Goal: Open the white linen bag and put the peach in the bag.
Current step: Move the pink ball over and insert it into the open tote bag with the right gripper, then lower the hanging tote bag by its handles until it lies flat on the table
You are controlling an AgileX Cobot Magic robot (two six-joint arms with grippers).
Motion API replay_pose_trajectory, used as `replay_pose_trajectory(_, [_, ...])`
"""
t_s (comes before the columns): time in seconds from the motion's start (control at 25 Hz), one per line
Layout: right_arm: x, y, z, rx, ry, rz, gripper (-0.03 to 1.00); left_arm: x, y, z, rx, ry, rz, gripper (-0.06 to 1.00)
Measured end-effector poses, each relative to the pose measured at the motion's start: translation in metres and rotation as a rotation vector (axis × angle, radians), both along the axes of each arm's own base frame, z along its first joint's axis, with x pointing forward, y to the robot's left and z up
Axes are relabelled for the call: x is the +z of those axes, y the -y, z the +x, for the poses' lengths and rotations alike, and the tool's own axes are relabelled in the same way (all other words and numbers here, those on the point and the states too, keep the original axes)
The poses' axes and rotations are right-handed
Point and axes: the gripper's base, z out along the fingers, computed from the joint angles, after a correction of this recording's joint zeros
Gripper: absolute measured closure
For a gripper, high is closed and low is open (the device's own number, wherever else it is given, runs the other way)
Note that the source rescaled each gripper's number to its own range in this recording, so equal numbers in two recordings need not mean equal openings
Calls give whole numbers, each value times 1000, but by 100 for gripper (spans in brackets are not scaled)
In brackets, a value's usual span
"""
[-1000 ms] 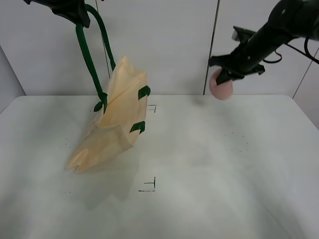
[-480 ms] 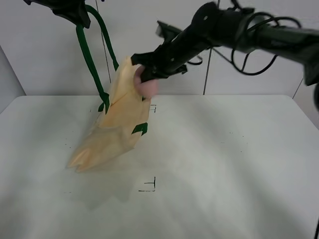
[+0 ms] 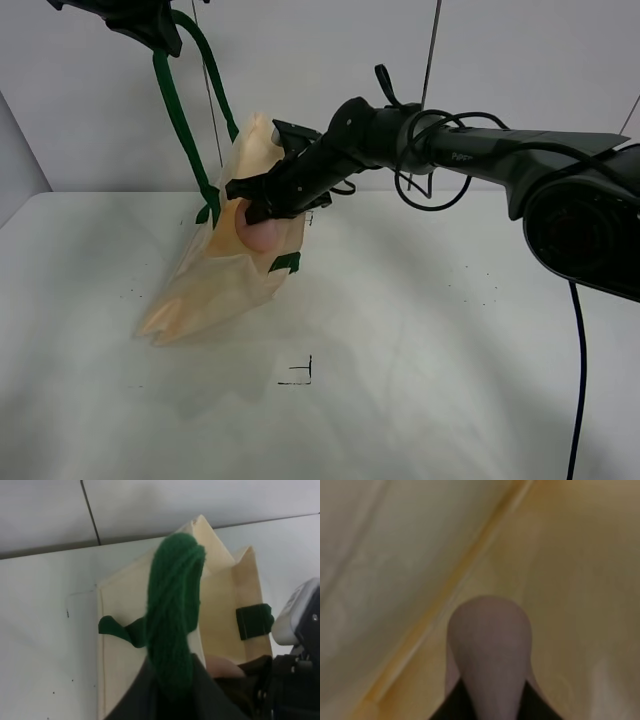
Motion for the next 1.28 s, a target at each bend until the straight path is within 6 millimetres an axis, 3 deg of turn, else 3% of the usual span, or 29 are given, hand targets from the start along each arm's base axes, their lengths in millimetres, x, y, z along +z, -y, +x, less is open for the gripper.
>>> replay_pose_trajectory(0.12, [5,-1,2,11,26,-1,21,0,0,0,0,0,0,94])
replay_pose_trajectory(0.16, [8,-1,2,19,38,-5,11,0,0,0,0,0,0,94])
replay_pose_trajectory(0.24, [18,-1,4,49,54,-29,2,0,0,0,0,0,0,94])
replay_pose_trajectory(0.4, [44,15,7,67,18,-198,-3,0,0,0,-1,-1,-3,94])
replay_pose_trajectory(0.6, [62,64,21,-56,0,-523,-3,0,0,0,-1,-1,-3,94])
replay_pose_trajectory(0.76, [64,101,38,-141,-26,-558,-3,0,0,0,-1,-1,-3,94])
replay_pose_trajectory(0.88, [64,138,53,-217,-50,-559,-3,0,0,0,-1,-1,-3,94])
replay_pose_trajectory(1.12, [64,240,78,-401,-105,-548,-3,0,0,0,-1,-1,-2,94])
replay_pose_trajectory(1.28, [64,279,82,-474,-135,-517,-3,0,0,0,-1,-1,-2,94])
